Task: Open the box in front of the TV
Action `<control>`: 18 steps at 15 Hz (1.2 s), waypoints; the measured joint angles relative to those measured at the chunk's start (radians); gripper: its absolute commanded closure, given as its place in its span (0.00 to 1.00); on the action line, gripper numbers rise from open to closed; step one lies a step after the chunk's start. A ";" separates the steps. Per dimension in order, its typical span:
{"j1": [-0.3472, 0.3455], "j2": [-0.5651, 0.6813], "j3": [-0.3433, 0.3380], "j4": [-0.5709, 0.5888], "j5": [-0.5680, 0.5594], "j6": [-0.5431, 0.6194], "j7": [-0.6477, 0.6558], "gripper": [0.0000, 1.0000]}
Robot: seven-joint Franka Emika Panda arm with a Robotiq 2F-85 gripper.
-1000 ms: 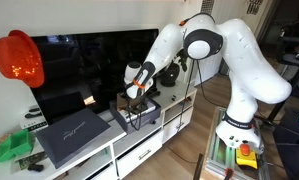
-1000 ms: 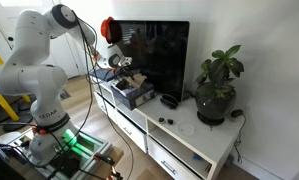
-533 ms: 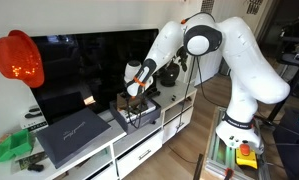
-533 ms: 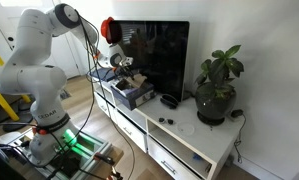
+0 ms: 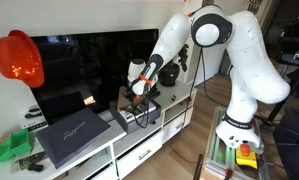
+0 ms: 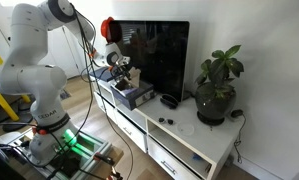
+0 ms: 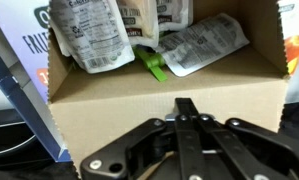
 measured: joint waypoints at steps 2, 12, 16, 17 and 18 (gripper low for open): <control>0.002 -0.038 0.001 -0.040 -0.020 0.000 0.000 0.73; -0.005 -0.114 0.008 -0.122 -0.163 -0.116 0.045 0.07; -0.027 -0.111 0.032 -0.122 -0.211 -0.131 0.076 0.00; -0.029 -0.109 0.036 -0.122 -0.223 -0.131 0.084 0.00; -0.029 -0.107 0.039 -0.122 -0.235 -0.131 0.092 0.00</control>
